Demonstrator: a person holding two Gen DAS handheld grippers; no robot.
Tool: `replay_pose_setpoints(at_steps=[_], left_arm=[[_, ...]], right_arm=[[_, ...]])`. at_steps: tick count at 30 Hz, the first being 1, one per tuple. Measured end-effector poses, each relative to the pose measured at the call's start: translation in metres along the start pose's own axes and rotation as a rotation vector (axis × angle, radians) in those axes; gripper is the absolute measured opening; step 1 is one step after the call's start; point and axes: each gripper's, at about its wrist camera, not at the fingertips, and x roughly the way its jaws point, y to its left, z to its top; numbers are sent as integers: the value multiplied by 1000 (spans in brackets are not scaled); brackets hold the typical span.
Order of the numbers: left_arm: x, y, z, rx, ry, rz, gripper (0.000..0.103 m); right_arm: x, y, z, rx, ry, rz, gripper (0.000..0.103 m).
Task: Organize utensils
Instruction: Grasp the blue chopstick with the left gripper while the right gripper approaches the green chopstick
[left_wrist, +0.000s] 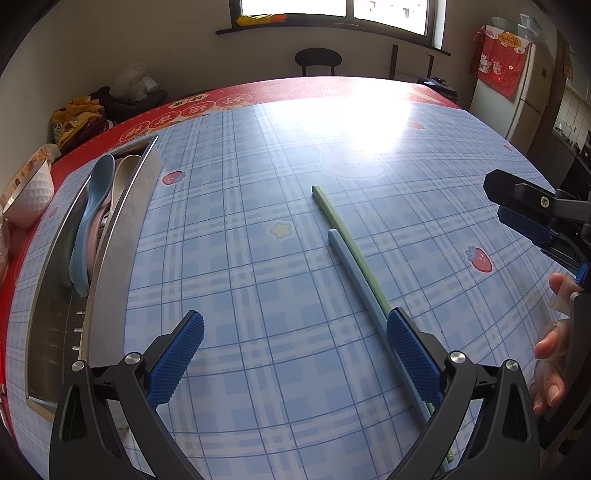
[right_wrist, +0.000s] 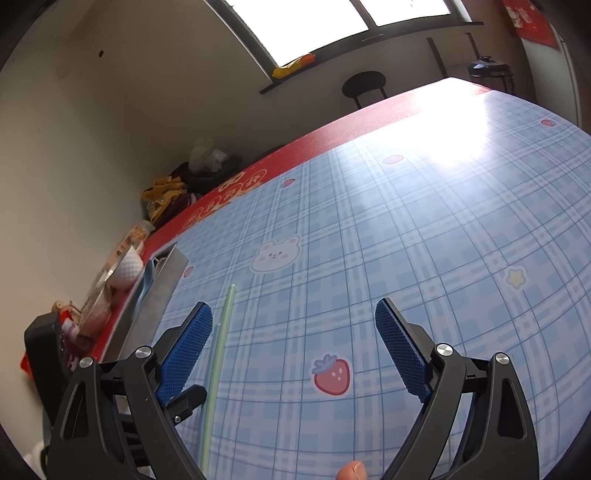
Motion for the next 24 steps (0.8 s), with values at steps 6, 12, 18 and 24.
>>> replay_pose_setpoints(at_steps=[6,12,18,24], left_arm=[[0,5,-1,-27,12,7,98],[-1,-2,-1,-2,14,-2,98],[0,0,-3,-26,36,-16,98],[8,2,6,-66,120,-42,98]], right_arm=[[-3,-6,0,13,0,12,87],[-4,-7,0,20,-1,16,87],[-5,-8,1,31,2,20,87],[-6,-9,1,35,-1,22,87]])
